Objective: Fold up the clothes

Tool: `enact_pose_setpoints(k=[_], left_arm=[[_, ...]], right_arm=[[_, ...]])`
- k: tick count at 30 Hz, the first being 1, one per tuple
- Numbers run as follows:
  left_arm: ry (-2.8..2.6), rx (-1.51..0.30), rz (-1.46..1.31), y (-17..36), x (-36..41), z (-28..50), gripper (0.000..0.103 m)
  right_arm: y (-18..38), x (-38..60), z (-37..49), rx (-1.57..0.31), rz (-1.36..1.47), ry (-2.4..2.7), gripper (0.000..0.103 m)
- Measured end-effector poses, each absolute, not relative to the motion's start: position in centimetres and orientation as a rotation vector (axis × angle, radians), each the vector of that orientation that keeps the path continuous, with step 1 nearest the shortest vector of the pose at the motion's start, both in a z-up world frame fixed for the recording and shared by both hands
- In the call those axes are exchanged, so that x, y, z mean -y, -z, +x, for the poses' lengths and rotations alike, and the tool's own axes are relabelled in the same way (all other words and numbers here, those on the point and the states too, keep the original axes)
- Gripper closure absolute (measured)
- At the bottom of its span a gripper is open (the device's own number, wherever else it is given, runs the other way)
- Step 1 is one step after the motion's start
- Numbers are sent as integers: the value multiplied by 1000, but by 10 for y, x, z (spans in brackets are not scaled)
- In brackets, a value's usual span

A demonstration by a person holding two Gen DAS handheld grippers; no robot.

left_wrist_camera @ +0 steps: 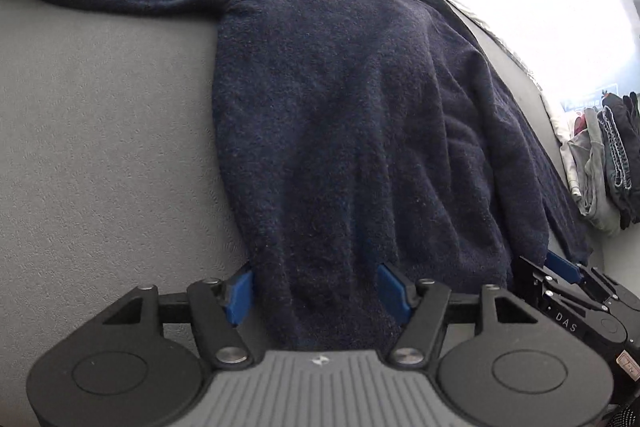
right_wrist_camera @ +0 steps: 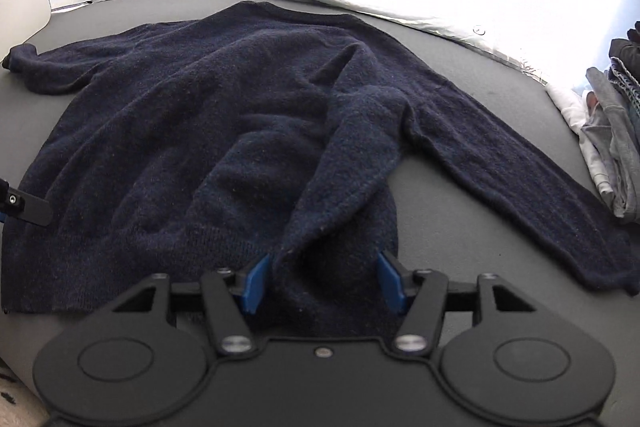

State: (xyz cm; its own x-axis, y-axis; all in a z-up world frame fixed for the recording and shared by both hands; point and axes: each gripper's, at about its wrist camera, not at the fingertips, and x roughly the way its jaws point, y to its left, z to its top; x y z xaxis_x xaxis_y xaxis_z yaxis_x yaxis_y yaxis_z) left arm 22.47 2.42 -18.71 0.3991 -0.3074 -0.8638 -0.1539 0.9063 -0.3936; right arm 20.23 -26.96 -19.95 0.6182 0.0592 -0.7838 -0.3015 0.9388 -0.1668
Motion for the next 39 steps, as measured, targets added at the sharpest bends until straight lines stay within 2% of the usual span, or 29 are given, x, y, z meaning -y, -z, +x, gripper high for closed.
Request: enact_pose_setpoints(k=[1,2,3,4,6,9,12,15,20,26,31,36,39], left_arm=[[88,-1162,-410,185,-19,223,49],[79,-1157,-376,183,-15,222,60],[86,-1149,-369,182,-15,220,88],[94,-1140,-366,180,-16,219,91],[99,-1102,-456,169,-30,211,92],[91,-1030,-603,143,-57,192,92],[72,-952,-775,120,-88,173,92],[29,-945,-807,120,-103,161,92],[-55,-1110,-772,175,-97,163,91],[-29,-1032,-729,144,-99,156,92],[-97,-1138,-745,184,-100,161,92],[-80,-1028,-777,150,-106,152,95],[-141,-1099,-725,166,-109,154,94]], right_arm=[[199,273,203,-881,-283,-214,78],[196,277,204,-875,-249,-214,93],[192,283,204,-869,-205,-213,93],[185,293,204,-863,-136,-212,93],[172,314,203,-853,14,-210,93],[149,376,197,-801,425,-209,96],[139,420,183,-741,626,-139,98],[156,434,175,-788,630,-76,98],[214,422,169,-989,556,7,98],[198,434,155,-886,710,-27,98],[218,425,164,-995,628,56,98],[204,444,146,-838,907,-26,98],[223,445,156,-948,840,36,96]])
